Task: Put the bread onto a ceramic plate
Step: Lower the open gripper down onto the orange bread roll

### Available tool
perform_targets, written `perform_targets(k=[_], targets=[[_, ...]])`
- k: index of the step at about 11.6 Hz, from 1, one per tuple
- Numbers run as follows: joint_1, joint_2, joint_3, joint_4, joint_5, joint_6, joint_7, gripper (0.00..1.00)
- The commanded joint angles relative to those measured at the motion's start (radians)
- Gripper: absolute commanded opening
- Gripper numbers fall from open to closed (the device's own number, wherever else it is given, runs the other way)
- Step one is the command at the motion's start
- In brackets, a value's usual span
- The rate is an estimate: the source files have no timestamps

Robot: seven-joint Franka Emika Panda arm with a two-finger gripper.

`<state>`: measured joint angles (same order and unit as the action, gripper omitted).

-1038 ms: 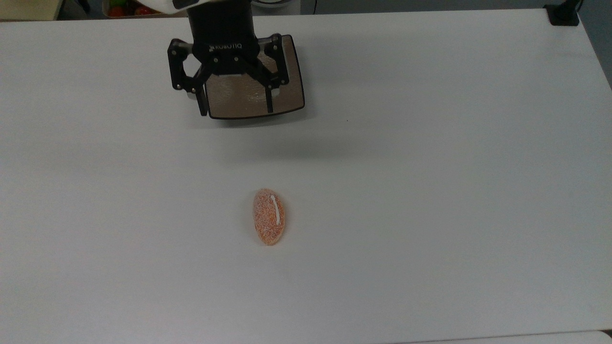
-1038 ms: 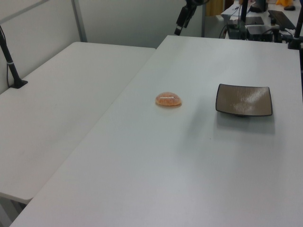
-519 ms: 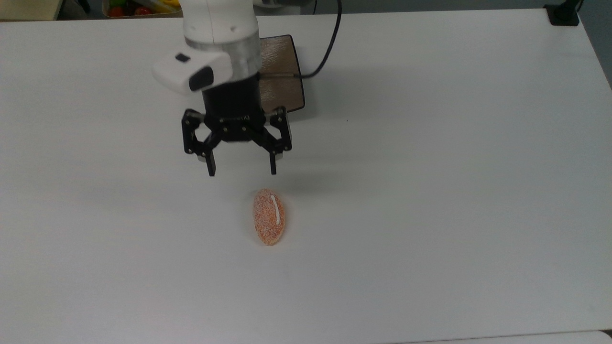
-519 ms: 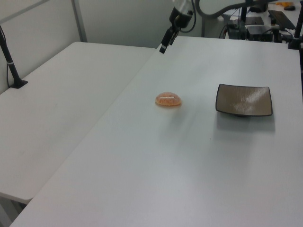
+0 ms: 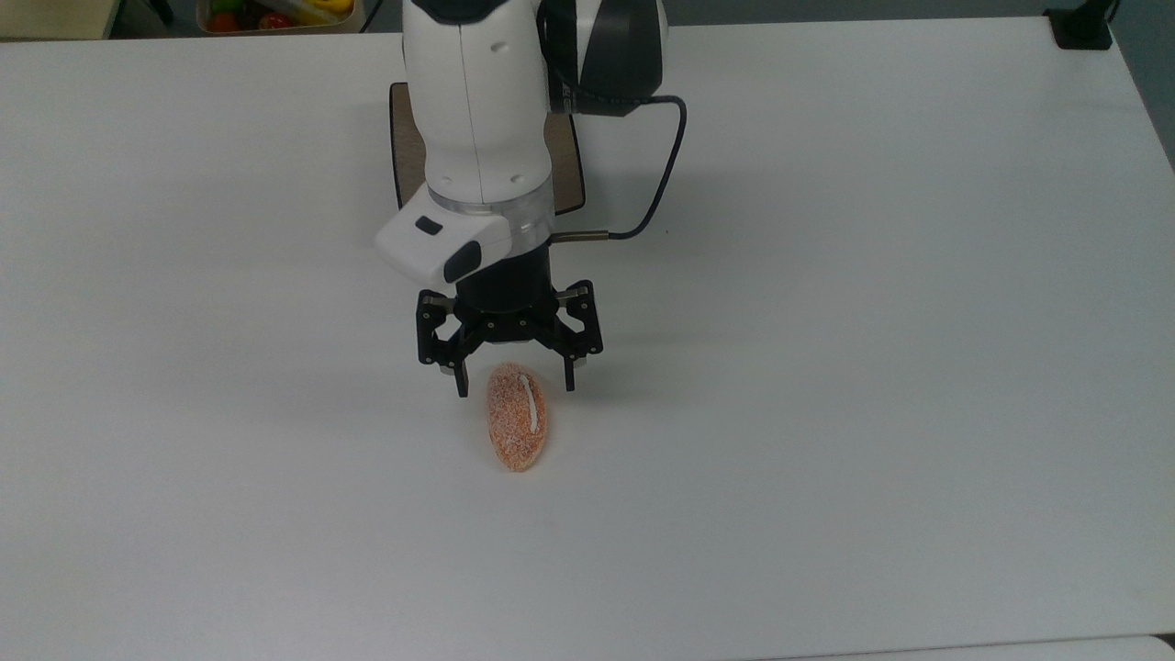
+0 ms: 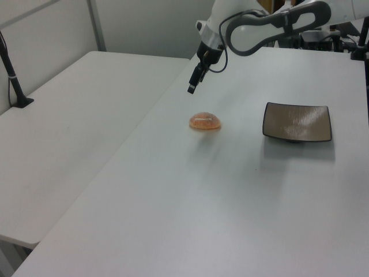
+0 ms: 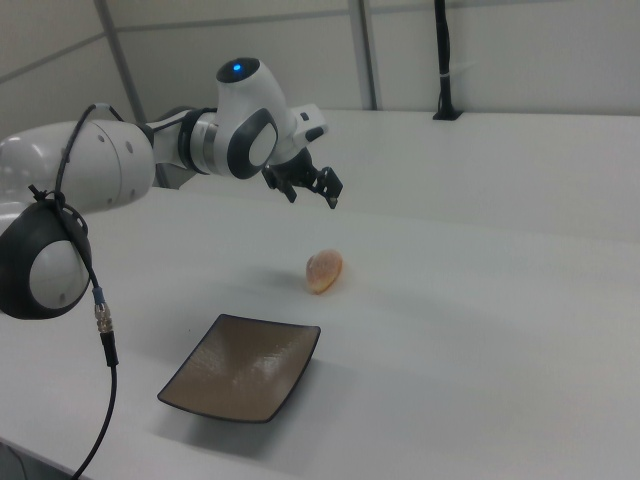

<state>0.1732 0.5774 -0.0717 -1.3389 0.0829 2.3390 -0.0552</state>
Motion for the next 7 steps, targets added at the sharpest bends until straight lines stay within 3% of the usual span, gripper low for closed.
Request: perform_targets(k=[1, 7], targets=[[0.012, 0.038, -0.003, -0.003, -0.015, 0.025, 0.020, 1.00], [0.015, 0.091, -0.003, -0.065, -0.097, 0.117, 0.023, 1.00]])
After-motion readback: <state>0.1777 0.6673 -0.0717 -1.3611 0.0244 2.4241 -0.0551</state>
